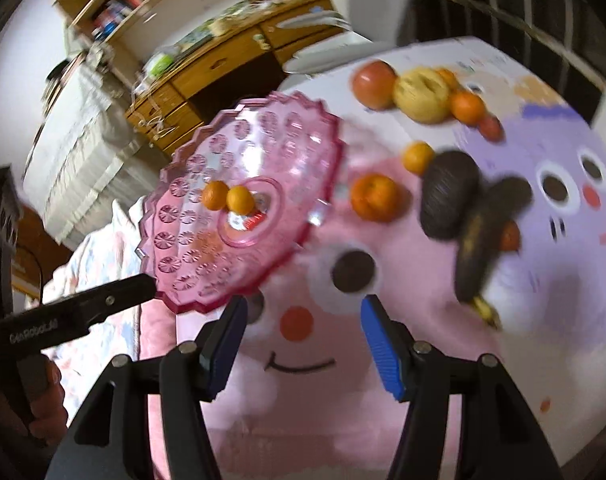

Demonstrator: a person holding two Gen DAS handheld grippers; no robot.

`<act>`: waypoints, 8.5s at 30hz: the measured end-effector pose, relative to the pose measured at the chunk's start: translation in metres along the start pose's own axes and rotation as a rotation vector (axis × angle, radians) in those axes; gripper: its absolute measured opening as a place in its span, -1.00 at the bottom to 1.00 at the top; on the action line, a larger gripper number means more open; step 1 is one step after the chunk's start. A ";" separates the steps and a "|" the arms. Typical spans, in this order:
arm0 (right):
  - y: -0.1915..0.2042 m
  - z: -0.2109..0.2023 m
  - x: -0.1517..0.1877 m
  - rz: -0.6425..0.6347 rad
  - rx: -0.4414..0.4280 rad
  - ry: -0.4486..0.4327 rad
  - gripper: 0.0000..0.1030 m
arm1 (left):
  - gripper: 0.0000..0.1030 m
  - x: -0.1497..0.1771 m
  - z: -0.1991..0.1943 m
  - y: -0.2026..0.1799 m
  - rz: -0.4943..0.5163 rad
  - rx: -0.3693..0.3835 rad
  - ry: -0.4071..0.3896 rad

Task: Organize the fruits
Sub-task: 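Carry both tangerines over the pink bowl and open both tools to drop them in, then grasp the dark banana with the left tool while the right tool grasps the small brown fruit, then carry the banana and brown fruit into the pink bowl and open both tools, then grasp the dark avocado with the left tool while the right tool grasps the red lychee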

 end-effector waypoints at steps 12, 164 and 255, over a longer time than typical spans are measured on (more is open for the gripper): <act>-0.087 -0.022 0.024 0.202 0.012 0.016 0.16 | 0.49 0.024 0.009 -0.078 0.127 0.024 0.067; 0.082 0.071 -0.055 -0.367 0.177 0.046 -0.39 | -0.52 -0.062 0.047 0.065 -0.132 0.153 -0.007; -0.182 0.056 -0.204 -0.158 0.149 0.420 0.08 | 0.75 -0.090 0.141 -0.208 -0.286 -0.174 -0.144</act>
Point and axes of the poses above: each gripper's, at about its wrist camera, not at the fingertips, and z roughly the way its jaws point, y to its left, x to its underside, the point moved 5 cm from there along z, roughly the way its jaws point, and after that the axes turned 8 degrees about y, right-handed, at the moved point
